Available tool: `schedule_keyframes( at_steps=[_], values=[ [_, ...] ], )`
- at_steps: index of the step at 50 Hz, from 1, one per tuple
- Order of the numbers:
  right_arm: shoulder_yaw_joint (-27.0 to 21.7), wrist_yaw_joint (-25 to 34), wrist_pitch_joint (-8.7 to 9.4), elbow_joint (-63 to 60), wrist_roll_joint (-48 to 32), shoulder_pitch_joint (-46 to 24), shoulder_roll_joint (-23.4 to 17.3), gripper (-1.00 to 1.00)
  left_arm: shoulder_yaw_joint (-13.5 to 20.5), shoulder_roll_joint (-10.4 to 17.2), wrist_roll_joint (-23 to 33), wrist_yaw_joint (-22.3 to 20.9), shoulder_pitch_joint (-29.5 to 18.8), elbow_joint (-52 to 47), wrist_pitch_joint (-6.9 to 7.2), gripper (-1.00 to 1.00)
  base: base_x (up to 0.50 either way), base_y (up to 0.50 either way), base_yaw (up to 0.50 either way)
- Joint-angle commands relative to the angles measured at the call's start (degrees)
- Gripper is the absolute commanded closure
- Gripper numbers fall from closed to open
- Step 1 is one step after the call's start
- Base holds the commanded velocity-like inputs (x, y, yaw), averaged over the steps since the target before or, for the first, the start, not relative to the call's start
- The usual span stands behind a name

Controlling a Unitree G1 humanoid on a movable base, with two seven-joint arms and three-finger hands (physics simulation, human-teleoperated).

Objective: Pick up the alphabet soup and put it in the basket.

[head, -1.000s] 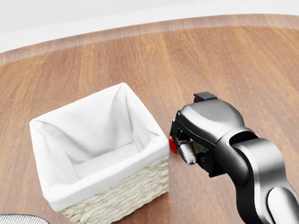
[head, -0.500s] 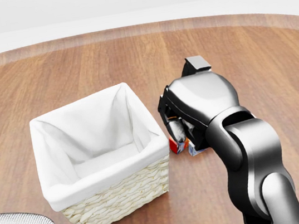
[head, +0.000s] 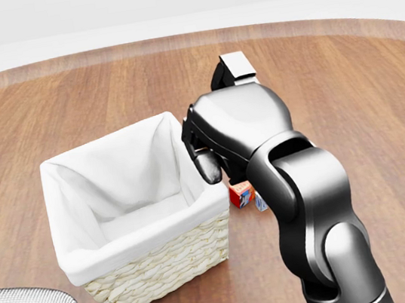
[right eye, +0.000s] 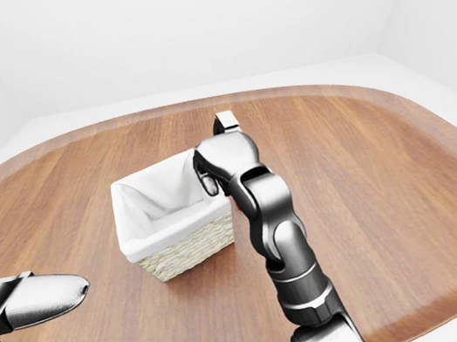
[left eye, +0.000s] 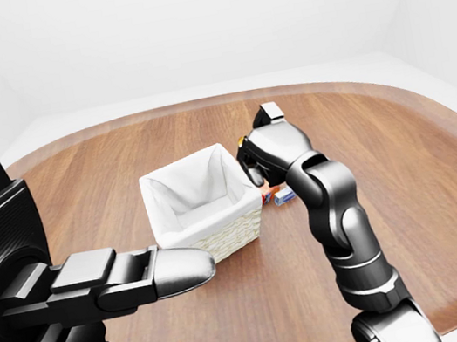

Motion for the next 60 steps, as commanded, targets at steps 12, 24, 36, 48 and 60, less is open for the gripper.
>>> schedule_keyframes(
  at_steps=[12, 24, 36, 48, 60],
  values=[
    [2.24, 0.00, 0.00, 1.03, -4.20, -2.63, 3.61, 0.96, -0.52, 0.85, -1.37, 1.14, 0.22, 0.00, 0.00, -1.00, 0.00, 0.00, 0.00],
    [4.64, 0.00, 0.00, 5.33, -5.43, -3.07, 7.10, 0.96, -0.56, 0.51, -0.90, 0.67, 0.28, 0.00, 0.00, -1.00, 0.00, 0.00, 0.00],
    [5.50, 0.00, 0.00, 9.45, -5.47, -3.68, 9.12, 0.96, -0.68, 1.20, -2.39, 1.90, 0.30, 0.00, 0.00, -1.00, 0.00, 0.00, 0.00],
    [6.24, 0.00, 0.00, 13.14, -5.48, -5.13, 10.97, 0.97, -1.20, 1.28, -2.33, 2.13, 0.39, 0.00, 0.00, -1.00, 0.00, 0.00, 0.00],
    [6.65, -3.87, 0.00, 20.42, -4.57, -9.06, 13.12, 0.96, -3.91, 1.42, -1.30, 1.92, 1.81, 0.00, 0.00, -1.00, 0.00, 0.00, 0.00]
  ],
)
